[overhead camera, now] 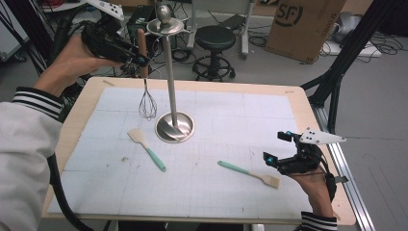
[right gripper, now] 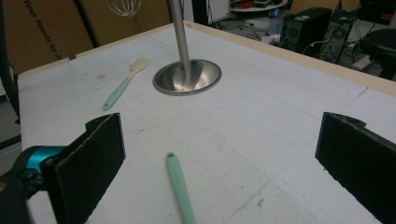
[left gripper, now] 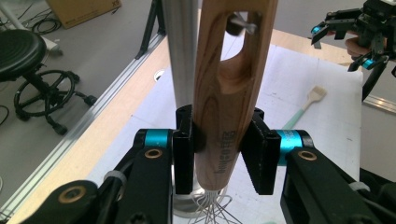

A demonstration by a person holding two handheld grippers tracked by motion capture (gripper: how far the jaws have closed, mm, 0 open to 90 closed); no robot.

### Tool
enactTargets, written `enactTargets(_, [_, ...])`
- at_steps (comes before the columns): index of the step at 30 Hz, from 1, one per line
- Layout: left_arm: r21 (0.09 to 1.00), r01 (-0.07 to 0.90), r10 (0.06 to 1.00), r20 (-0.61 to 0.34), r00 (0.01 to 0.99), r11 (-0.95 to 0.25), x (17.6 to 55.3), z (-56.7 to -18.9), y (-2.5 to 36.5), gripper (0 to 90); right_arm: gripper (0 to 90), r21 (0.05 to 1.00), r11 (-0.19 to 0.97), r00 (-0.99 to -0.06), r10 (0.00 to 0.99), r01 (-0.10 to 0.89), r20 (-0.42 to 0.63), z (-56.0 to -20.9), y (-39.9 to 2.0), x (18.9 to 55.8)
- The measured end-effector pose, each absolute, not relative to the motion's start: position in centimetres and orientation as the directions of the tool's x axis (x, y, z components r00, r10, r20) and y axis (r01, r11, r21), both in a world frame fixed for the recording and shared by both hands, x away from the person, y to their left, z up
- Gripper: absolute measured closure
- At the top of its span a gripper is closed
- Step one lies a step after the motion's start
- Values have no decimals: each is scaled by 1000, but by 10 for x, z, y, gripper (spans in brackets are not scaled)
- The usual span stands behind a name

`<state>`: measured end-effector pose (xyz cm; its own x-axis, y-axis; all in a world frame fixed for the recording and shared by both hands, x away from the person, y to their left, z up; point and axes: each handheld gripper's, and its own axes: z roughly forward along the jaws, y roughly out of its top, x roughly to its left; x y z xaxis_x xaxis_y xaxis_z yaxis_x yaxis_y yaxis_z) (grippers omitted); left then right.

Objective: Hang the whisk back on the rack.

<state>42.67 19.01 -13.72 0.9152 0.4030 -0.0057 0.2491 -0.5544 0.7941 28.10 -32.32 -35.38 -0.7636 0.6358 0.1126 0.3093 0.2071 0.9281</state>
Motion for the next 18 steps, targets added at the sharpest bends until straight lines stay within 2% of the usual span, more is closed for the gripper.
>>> enactTargets(18, [793,276,442,-10,897,-543,429,-140,182,675,3,929,207,-766,633,306,111,-353,-322,281])
